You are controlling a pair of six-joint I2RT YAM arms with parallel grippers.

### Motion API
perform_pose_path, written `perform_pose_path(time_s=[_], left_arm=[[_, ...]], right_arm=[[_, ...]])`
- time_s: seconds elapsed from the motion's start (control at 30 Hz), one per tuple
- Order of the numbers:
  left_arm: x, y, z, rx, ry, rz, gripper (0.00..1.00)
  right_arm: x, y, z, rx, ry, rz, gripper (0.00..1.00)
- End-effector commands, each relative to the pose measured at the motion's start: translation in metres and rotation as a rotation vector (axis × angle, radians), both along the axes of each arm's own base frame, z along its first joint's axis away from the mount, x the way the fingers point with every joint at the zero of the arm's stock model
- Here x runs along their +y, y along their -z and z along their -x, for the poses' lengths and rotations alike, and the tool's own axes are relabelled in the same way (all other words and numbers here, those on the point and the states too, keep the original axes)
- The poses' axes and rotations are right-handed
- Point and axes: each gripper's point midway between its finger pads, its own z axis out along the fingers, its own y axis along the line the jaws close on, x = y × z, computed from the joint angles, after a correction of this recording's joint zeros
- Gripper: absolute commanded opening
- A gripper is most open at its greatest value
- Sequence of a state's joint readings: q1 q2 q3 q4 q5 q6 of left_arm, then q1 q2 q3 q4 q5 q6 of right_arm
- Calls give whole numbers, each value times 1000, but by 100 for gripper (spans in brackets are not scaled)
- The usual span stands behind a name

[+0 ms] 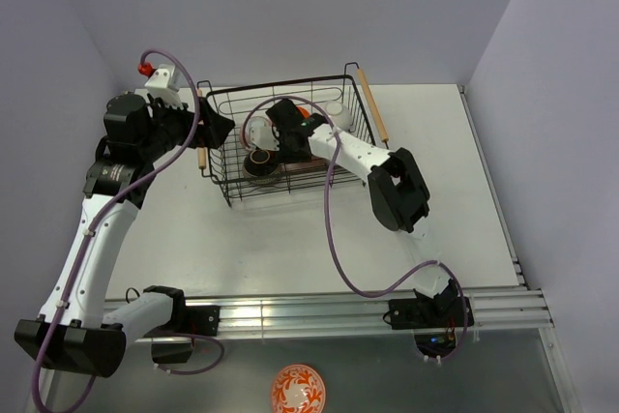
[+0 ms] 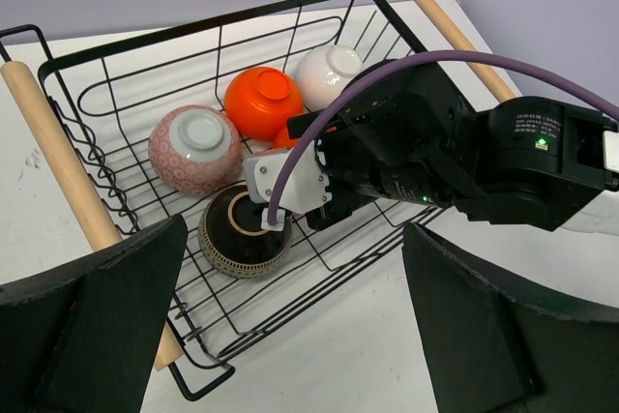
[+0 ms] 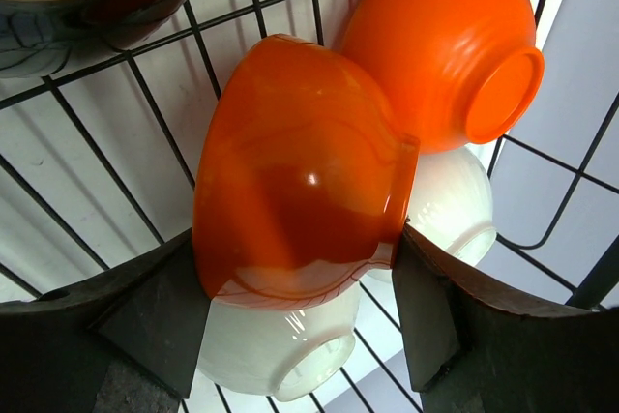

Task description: Load the bowls into the dish rack

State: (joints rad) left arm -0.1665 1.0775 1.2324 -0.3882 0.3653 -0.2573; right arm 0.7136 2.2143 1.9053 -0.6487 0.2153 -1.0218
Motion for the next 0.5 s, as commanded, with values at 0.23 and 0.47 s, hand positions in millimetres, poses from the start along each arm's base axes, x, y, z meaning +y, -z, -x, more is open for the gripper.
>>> perform_pose_path(time_s=[0.23, 0.47], left_arm=[[1, -5, 3, -12, 11, 12, 99], [1, -5, 1, -14, 15, 10, 99]], right_arm=[[4, -6, 3, -19, -30, 11, 30], [6, -10, 18, 27, -52, 4, 46]])
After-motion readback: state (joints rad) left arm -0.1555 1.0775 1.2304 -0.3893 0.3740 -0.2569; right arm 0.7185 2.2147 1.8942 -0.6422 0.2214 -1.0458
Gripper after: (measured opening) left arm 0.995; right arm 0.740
